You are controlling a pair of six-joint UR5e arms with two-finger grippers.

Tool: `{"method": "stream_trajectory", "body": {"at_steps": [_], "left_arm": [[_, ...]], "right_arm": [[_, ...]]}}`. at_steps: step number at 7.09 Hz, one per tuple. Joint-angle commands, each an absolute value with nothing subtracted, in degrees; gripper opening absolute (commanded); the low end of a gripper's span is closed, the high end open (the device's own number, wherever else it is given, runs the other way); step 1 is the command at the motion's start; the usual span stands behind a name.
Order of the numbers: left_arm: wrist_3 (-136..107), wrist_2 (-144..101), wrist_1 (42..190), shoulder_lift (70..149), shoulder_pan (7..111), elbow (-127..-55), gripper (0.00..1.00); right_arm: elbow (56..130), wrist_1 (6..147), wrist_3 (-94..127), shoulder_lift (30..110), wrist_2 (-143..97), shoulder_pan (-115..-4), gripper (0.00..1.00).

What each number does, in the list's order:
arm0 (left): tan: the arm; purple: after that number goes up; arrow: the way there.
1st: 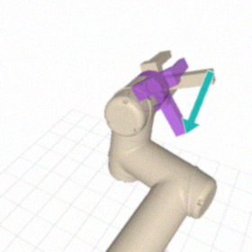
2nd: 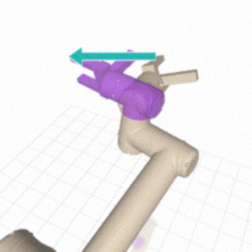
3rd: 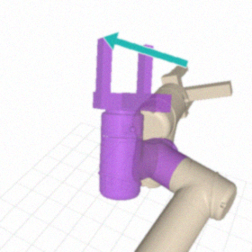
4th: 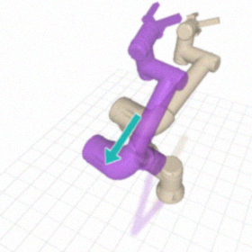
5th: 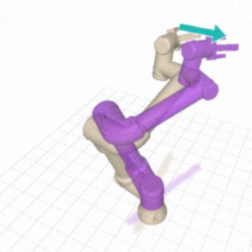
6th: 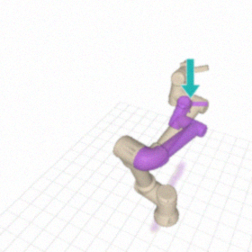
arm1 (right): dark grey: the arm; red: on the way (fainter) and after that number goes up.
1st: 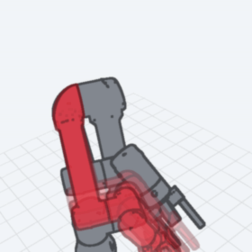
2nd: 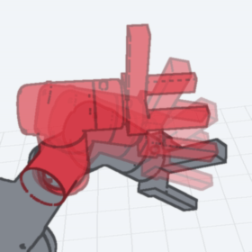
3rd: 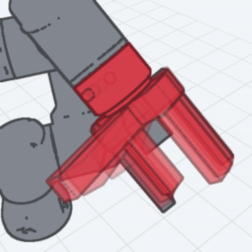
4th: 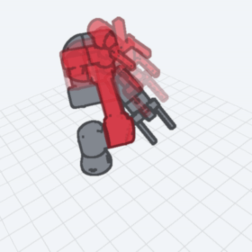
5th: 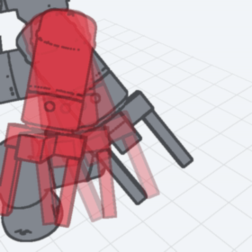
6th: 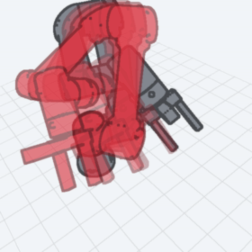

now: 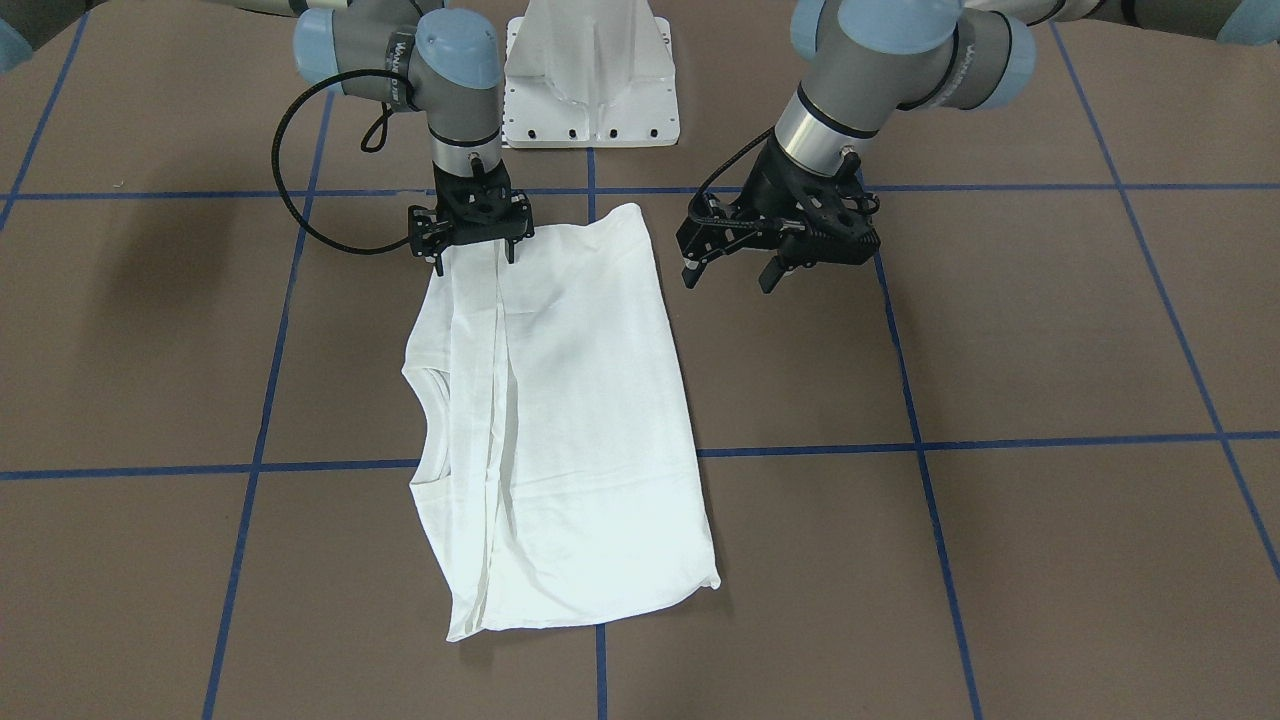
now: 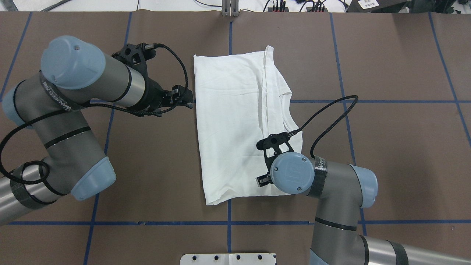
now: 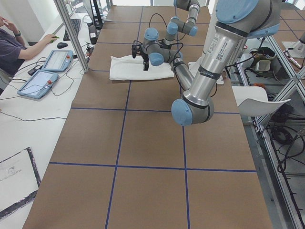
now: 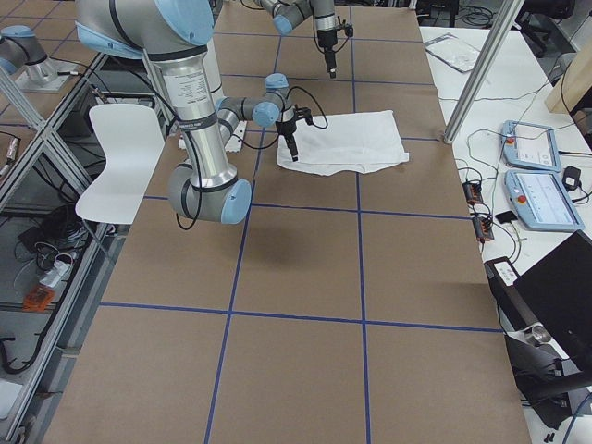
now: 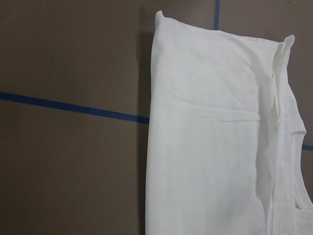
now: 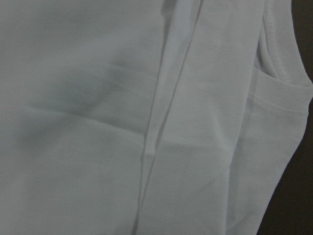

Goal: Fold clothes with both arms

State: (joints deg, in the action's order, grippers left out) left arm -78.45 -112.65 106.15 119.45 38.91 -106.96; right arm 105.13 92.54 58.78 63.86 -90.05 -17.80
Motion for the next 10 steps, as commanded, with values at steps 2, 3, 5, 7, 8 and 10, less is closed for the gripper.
{"method": "stream_trajectory", "body": {"at_steps": [2,3,5,7,8,10], "left_arm": [[-78.5,-112.6,106.3,119.6,38.0,-106.8,1.00],[-78.5,-112.6,106.3,119.6,37.9,-106.8,1.00],[-78.5,-112.4,106.3,119.6,37.4,-106.7,1.00],[-79.3,-112.3,106.4,120.1,36.2,-106.1,1.00],[-80.1,-112.2,106.4,120.1,35.7,-106.1,1.00],[-81.3,-112.2,107.1,120.6,34.9,-106.1,1.00]], "right_arm": [[105.2,92.5,56.8,66.1,-90.1,-18.2,1.00],[105.7,92.5,55.1,66.1,-90.3,-19.0,1.00],[107.1,92.5,53.9,67.7,-90.7,-20.2,1.00],[108.8,92.5,52.8,71.7,-90.8,-21.3,1.00],[113.2,92.4,49.4,77.4,-90.9,-22.5,1.00],[118.5,91.7,42.4,87.2,-90.9,-25.9,1.00]]}}
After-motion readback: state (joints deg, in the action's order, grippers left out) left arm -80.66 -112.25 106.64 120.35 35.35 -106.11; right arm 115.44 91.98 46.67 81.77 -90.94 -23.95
